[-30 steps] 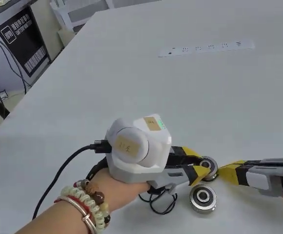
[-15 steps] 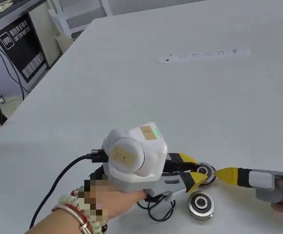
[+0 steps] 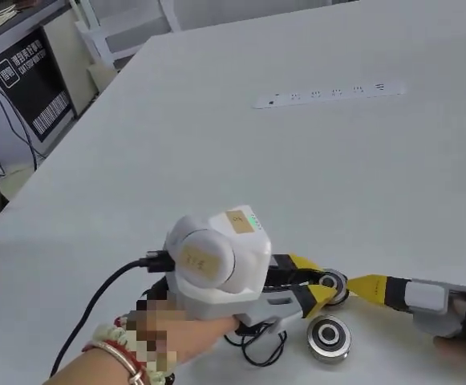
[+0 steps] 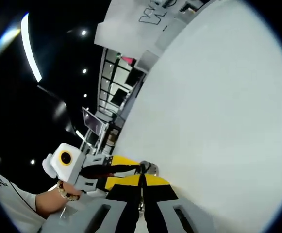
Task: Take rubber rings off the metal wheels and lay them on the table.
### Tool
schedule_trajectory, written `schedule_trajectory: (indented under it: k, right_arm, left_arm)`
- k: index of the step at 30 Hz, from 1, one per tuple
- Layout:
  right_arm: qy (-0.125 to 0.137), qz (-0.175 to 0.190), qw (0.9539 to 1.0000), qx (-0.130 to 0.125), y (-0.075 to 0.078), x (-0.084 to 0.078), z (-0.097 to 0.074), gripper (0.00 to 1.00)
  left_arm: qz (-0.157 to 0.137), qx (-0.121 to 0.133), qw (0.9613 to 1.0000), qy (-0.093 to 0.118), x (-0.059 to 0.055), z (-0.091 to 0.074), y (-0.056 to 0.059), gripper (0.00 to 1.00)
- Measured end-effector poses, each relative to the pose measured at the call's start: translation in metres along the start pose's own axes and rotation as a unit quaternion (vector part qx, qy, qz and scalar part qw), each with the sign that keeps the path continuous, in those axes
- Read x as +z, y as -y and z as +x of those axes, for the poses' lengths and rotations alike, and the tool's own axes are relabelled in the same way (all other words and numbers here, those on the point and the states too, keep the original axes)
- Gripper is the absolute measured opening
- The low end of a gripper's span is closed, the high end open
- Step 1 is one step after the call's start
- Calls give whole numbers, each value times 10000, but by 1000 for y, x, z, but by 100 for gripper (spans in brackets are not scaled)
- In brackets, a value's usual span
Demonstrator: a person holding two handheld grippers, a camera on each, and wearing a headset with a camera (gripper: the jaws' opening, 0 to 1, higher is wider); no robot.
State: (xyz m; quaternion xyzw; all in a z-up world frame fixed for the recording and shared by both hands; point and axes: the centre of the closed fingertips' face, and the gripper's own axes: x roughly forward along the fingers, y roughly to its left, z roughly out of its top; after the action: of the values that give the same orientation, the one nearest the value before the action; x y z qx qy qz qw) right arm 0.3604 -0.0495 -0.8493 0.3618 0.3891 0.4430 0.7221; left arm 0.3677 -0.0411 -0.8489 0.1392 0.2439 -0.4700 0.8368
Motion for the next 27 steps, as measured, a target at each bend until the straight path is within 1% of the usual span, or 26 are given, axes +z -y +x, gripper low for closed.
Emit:
schedule_trajectory:
  k: [5, 7, 8, 15, 19, 24, 27]
  right_arm:
    - [90, -74, 9999, 1, -2, 0, 0, 0]
    - [118, -23, 9999, 59, -3, 1, 1, 0]
    - [113, 21, 9999, 85, -4, 0, 2, 0]
    - [64, 20, 9999, 148, -7, -1, 3, 0]
    - [53, 126, 9997, 216, -8, -1, 4, 0]
    - [60, 130, 9995, 298, -11, -1, 3, 0]
    - [69, 70, 9994, 338, -13, -1, 4, 0]
  left_arm:
    - [-32, 49, 10000, -10, 0, 0, 0, 14]
    - [-42, 65, 10000, -13, 0, 0, 0, 14]
    - [-46, 73, 10000, -14, 0, 0, 0, 14]
    - [-53, 102, 9999, -7, 0, 0, 1, 14]
    - [-54, 110, 9999, 2, 0, 0, 2, 14]
    - [-38, 101, 9999, 4, 0, 1, 2, 14]
    - [-32, 107, 9999, -2, 0, 1, 2, 14]
